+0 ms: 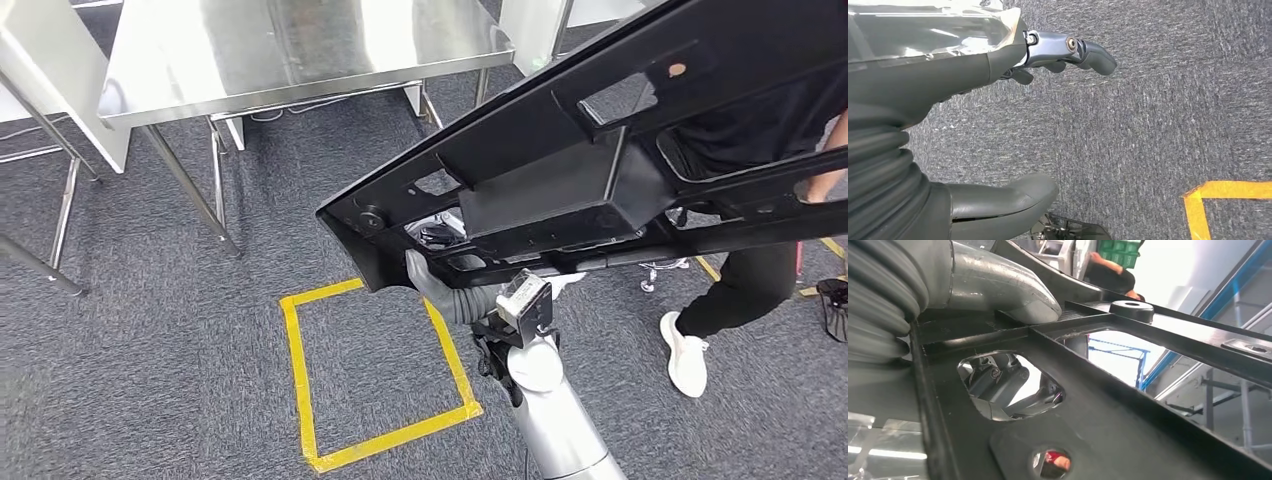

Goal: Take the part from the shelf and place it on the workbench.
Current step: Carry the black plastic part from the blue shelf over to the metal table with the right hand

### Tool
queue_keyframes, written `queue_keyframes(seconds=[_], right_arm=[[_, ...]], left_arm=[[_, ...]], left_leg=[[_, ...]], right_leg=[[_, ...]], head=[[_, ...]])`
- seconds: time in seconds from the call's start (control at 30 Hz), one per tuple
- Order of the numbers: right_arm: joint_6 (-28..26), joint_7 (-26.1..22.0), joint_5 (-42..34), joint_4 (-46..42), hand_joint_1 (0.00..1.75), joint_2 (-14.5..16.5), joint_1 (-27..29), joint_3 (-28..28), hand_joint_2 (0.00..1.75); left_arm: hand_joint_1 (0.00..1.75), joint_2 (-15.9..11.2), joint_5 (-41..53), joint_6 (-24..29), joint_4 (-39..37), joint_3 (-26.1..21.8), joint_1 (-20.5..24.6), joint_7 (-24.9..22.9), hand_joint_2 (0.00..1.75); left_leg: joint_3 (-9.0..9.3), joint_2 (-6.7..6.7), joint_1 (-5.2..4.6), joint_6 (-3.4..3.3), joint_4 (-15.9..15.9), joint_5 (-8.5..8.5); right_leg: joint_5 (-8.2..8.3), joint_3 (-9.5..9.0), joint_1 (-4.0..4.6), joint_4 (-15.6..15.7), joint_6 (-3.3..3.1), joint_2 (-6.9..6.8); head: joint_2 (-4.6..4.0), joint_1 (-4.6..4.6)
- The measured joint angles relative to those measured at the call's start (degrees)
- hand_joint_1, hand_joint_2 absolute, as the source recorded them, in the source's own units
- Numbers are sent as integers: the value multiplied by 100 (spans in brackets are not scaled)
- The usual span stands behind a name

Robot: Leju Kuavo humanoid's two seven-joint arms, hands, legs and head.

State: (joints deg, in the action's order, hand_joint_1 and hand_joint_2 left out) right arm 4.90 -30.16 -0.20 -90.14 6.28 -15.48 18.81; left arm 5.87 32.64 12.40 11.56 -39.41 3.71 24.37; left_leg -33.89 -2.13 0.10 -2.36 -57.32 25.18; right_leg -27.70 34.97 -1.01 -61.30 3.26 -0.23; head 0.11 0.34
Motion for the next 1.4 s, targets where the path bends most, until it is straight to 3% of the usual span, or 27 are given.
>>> queue_keyframes(seconds=[0.07,0.13,0.23,0.3,0.37,0.43,0.5,0.53,0.6,0.63,0.67,0.7,0.77,0.83,0.9,0.97,1.0,1.03,1.07,1.13,1.17,1.2,1.27,1.33,1.4], right_arm=[[0,3,-1,0,175,-1,1,-1,175],[-3,8,-2,0,175,-2,2,-5,175],[-13,10,1,-4,175,9,1,-12,175],[-22,10,5,-27,175,32,13,-19,175],[-39,9,12,-48,175,44,8,-25,175],[-54,10,28,-47,175,31,10,-38,175],[-60,14,39,-46,175,11,44,-55,175],[-61,14,42,-46,175,5,53,-61,175],[-61,14,49,-43,175,1,56,-71,175],[-61,13,56,-41,175,2,56,-75,175],[-61,14,62,-39,175,1,63,-81,175],[-62,13,65,-38,175,2,73,-89,175],[-65,12,62,-42,175,6,91,-102,175],[-66,11,61,-45,175,12,97,-113,175],[-66,13,68,-48,175,15,94,-120,175],[-66,14,75,-48,175,15,100,-123,175],[-66,14,78,-48,175,14,106,-123,175],[-66,15,81,-49,175,14,109,-124,175],[-66,15,87,-50,175,14,110,-124,175],[-66,16,93,-53,175,20,110,-124,175],[-66,16,95,-56,175,20,111,-124,175],[-66,17,93,-59,175,21,114,-124,175],[-67,21,97,-70,175,25,125,-123,175],[-70,24,108,-97,175,32,140,-122,175],[-74,26,119,-120,175,28,144,-121,175]], left_arm=[[0,-3,2,-3,0,-1,-5,1,175],[0,-9,2,-2,0,-3,-17,2,175],[0,-22,15,-5,2,-10,-20,19,175],[0,-28,33,-8,7,-11,-15,30,175],[0,-23,42,-22,11,-11,-11,21,175],[0,-13,48,-45,11,-11,-6,-2,175],[0,2,60,-70,10,-11,-11,-28,175],[0,13,67,-82,9,-11,-18,-39,175],[0,19,76,-94,10,-12,-27,-56,175],[0,1,78,-94,15,-15,-23,-58,175],[0,-12,80,-93,20,-19,-17,-57,175],[0,-24,81,-93,24,-22,-11,-56,175],[0,-25,86,-96,24,-26,-10,-53,175],[0,-27,90,-97,22,-28,-10,-52,175],[0,-25,97,-97,22,-28,-2,-52,175],[0,-23,102,-102,22,-27,1,-54,175],[0,-21,105,-104,22,-27,-2,-57,175],[0,-20,109,-107,22,-28,-3,-62,175],[0,-18,114,-109,22,-28,-3,-69,175],[0,-42,138,-110,22,-28,3,-84,175],[0,-48,150,-111,20,-27,7,-93,175],[0,-64,161,-111,20,-27,11,-104,175],[0,-73,174,-116,20,-27,12,-131,175],[0,-79,189,-124,22,-29,6,-155,175],[0,-63,203,-134,22,-29,9,-177,175]], left_leg=[[-11,-21,-21,21,-31,27],[-16,-15,-24,-8,-43,33],[34,0,-49,-30,15,36],[236,24,-42,-93,330,-70],[455,57,8,-150,656,-202],[506,67,43,-131,727,-219],[500,62,97,-55,694,-179],[496,59,141,5,651,-144],[455,48,241,183,452,-13],[400,37,276,276,314,80],[339,31,290,354,186,166],[290,26,286,407,102,230],[258,28,299,453,46,285],[194,94,315,455,-123,380],[-141,190,300,428,-743,656],[-643,221,261,376,-1545,916],[-823,222,233,328,-1768,923],[-893,220,191,252,-1765,808],[-845,216,134,144,-1537,590],[-575,221,-21,-167,-808,128],[-458,232,-86,-301,-530,3],[-389,239,-144,-395,-373,-40],[-303,232,-201,-444,-239,-28],[-108,219,-179,-403,2,-73],[69,213,-133,-343,189,-103]], right_leg=[[133,-171,-8,350,-69,7],[162,-180,-16,363,-119,14],[183,-219,-63,432,-104,31],[202,-280,-45,514,-97,30],[82,-178,-18,274,-114,28],[-194,184,-50,-412,-114,28],[-298,444,-112,-851,-24,27],[-218,410,-150,-763,66,25],[58,76,-236,-126,281,34],[127,-64,-265,123,333,55],[134,-137,-284,234,307,75],[73,-124,-279,184,229,95],[2,-91,-272,84,43,101],[-31,-94,-245,53,-42,97],[-48,-117,-201,56,-83,87],[-74,-132,-134,59,-121,78],[-93,-146,-95,59,-148,76],[-113,-172,-48,61,-178,76],[-138,-213,1,67,-207,77],[-186,-304,74,106,-253,74],[-203,-342,85,136,-260,72],[-210,-363,78,166,-256,65],[-214,-410,49,249,-223,47],[-243,-416,56,224,-197,30],[-387,-194,69,-207,-201,28]], head=[[0,-5],[0,-11],[0,-17],[0,-18],[0,-5],[0,2],[0,1],[0,0],[0,0],[0,28],[0,41],[0,35],[0,-5],[0,-35],[0,-45],[0,-46],[0,-46],[0,-47],[0,-46],[0,-31],[0,-16],[0,-10],[0,-15],[0,-18],[0,-4]])
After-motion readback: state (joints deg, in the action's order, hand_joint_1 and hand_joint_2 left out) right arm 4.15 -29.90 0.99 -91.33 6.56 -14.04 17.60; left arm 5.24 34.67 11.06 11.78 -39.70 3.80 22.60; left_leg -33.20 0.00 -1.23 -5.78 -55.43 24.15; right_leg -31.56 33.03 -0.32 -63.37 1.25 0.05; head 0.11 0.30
